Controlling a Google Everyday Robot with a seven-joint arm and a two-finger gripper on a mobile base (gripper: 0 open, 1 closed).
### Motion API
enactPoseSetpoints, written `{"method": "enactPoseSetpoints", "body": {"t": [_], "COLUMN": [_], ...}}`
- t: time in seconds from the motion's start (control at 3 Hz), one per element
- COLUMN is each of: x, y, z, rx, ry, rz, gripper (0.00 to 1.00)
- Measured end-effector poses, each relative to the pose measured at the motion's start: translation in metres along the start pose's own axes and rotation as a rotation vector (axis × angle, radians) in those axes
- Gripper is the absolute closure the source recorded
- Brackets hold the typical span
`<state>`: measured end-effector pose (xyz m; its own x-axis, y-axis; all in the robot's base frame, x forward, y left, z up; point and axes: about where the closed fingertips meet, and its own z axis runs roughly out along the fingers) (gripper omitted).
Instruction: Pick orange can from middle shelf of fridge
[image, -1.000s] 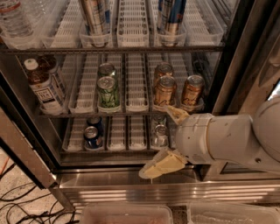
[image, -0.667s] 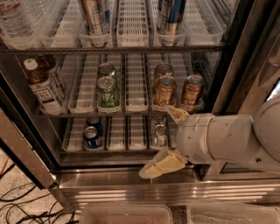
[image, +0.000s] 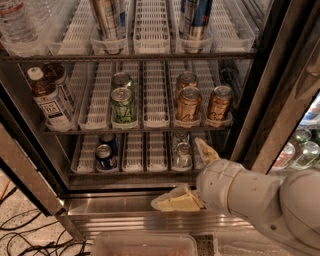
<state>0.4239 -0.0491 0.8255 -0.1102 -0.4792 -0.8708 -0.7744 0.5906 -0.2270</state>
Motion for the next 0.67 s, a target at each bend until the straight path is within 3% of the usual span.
{"method": "enactPoseSetpoints", "body": {"t": [0.33, 0.67], "x": [0.026, 0.038], "y": [-0.025, -0.071], "z": [0.003, -0.020], "rx": [0.145, 0.333], "ry": [-0.095, -0.183], "rz": [0.138, 0.242], "gripper": [0.00, 0.00]}}
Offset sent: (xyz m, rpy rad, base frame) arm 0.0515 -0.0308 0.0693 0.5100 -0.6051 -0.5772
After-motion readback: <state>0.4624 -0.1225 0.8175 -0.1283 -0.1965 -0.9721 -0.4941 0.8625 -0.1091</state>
